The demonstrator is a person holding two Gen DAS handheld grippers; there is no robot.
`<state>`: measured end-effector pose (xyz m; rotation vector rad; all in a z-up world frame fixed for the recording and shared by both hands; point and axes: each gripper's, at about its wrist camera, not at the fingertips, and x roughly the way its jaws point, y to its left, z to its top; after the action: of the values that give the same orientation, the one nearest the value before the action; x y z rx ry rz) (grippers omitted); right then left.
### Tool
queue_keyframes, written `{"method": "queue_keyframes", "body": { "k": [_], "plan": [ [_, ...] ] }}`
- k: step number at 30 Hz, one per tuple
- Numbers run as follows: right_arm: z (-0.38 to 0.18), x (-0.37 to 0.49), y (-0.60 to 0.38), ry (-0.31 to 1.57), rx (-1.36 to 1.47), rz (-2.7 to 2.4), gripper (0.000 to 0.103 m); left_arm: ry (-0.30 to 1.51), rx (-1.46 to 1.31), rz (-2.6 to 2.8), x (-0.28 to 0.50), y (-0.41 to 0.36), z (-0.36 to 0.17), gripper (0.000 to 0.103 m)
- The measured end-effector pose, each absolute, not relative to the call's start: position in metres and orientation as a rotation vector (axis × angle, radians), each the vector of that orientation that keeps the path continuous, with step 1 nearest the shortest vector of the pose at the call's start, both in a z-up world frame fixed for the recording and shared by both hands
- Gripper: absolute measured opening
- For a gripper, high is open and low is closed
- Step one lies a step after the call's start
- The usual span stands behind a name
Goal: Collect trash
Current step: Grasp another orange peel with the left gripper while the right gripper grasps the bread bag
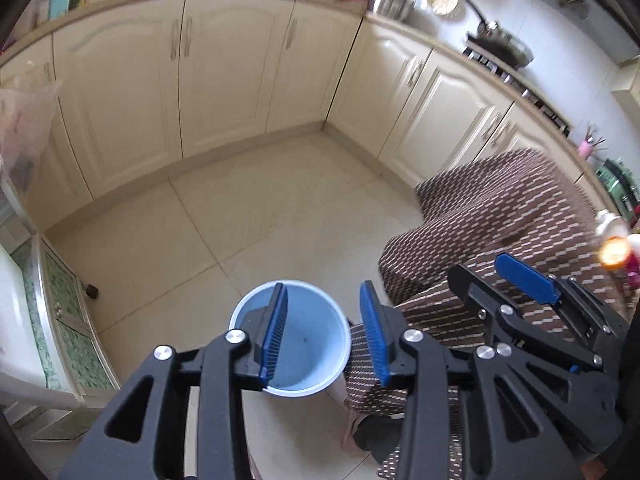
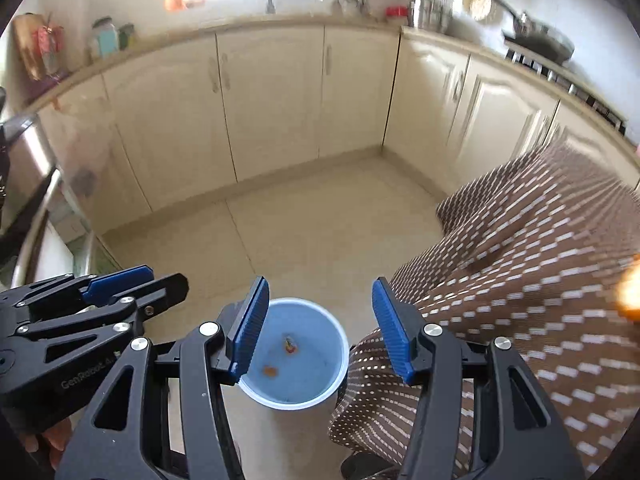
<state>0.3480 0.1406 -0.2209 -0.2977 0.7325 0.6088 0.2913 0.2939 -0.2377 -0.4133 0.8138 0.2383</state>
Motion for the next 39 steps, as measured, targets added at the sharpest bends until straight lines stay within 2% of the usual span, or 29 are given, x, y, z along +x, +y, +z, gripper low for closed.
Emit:
{"method": "queue_keyframes", "body": {
  "k": [7, 13, 22, 34, 35, 36, 38, 39],
  "plan": [
    [-0.148, 0.305, 0.075, 0.571, -0.258, 0.515, 0.054, 0.67, -0.356, 0.145, 0.26, 0.239, -0.16, 0.046],
    [-0.119, 0.296, -0.01, 0.517, -0.201, 0.403, 0.056, 0.637, -0.277, 0.028, 0.272, 0.163, -0.131, 0.051],
    [-0.115, 0.316, -0.124, 0.52, -0.11, 0.205, 0.057, 0.65, -0.147, -0.11, 0.33, 0.071, -0.127, 0.051],
    [-0.122, 0.358, -0.174, 0.571, -0.034, 0.157, 0.063, 0.713, -0.06, -0.107, 0.379, 0.05, -0.152, 0.051],
    [-0.121, 0.36, -0.172, 0.571, -0.04, 0.157, 0.064, 0.715, -0.063, -0.107, 0.381, 0.05, -0.153, 0.048],
    [-0.12, 0.363, -0.17, 0.566, -0.047, 0.158, 0.066, 0.717, -0.069, -0.112, 0.383, 0.05, -0.154, 0.036],
    [-0.12, 0.37, -0.167, 0.566, -0.06, 0.16, 0.069, 0.724, -0.085, -0.137, 0.387, 0.052, -0.155, 0.02],
    [-0.12, 0.375, -0.165, 0.572, -0.067, 0.162, 0.07, 0.725, -0.087, -0.143, 0.387, 0.052, -0.156, 0.018]
  ]
}}
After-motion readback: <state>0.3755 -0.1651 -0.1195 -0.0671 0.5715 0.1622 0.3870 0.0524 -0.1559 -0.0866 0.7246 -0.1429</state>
